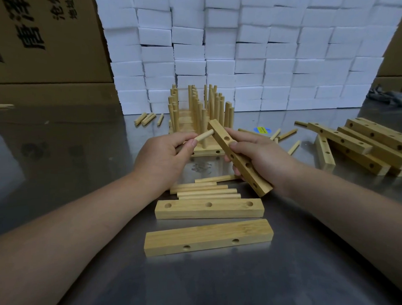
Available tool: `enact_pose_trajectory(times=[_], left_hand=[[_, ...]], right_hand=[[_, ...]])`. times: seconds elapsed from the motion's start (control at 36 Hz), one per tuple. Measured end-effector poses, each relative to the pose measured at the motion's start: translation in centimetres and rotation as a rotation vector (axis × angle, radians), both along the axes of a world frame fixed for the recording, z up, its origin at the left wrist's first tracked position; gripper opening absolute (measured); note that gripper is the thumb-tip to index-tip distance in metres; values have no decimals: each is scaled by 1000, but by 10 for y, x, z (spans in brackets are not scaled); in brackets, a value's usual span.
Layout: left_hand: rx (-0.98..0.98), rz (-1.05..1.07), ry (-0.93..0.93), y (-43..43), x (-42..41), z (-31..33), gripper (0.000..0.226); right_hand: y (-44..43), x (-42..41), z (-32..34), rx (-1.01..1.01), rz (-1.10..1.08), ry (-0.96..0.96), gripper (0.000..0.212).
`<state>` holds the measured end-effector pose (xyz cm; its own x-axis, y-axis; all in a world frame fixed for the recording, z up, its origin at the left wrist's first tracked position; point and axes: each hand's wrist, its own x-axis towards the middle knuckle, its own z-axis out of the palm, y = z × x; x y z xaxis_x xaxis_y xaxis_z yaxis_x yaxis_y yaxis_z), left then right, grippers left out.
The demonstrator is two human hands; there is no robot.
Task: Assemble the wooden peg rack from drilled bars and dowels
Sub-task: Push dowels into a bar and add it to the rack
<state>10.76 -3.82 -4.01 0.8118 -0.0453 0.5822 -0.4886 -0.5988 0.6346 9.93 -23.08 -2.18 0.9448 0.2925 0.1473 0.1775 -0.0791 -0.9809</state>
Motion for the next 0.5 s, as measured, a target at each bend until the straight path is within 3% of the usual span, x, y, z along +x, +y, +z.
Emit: enact_pose_trajectory(times=[0.17, 0.5], left_hand=[[10, 0, 10, 0, -2, 3, 23], [220, 32, -169, 1, -9, 9, 19]], right_hand=[[1, -3, 0, -70, 4, -44, 35], [6, -11, 3, -185, 17, -154, 29]])
